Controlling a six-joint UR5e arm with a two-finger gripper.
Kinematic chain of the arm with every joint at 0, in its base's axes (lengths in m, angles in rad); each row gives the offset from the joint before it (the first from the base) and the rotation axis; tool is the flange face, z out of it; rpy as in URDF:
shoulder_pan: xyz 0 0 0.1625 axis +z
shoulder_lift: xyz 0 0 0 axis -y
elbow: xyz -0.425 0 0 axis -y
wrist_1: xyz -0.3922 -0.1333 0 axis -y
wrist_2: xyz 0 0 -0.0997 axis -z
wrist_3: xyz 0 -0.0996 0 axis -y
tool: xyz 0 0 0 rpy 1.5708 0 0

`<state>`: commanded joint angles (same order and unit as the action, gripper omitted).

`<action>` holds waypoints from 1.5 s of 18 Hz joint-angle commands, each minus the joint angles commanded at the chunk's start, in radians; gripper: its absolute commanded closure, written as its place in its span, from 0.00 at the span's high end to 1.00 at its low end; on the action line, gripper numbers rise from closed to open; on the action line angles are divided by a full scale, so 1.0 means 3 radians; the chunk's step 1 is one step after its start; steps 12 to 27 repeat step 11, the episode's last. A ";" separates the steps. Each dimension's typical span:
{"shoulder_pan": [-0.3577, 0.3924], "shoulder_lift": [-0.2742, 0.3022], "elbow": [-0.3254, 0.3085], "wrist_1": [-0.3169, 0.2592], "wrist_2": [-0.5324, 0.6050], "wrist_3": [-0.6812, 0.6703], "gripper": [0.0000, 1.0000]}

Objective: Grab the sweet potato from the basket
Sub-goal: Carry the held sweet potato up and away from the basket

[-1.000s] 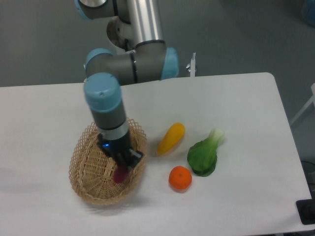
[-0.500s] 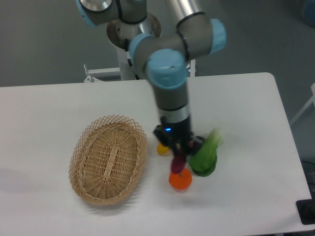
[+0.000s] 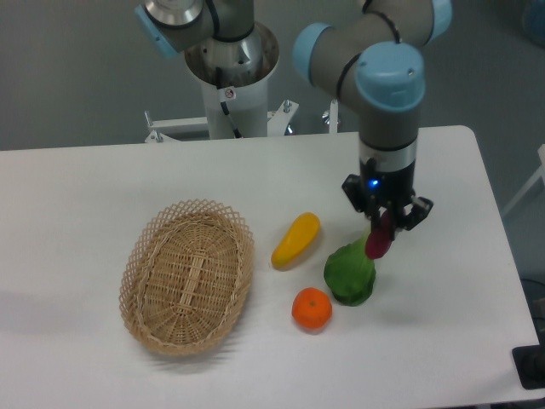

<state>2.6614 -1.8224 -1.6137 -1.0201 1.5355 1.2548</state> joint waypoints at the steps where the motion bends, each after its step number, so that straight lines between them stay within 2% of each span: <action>1: 0.0005 0.0005 0.0000 0.0000 -0.0005 0.0000 0.25; 27: 0.0026 0.0005 -0.0010 0.0005 -0.0010 -0.0005 0.25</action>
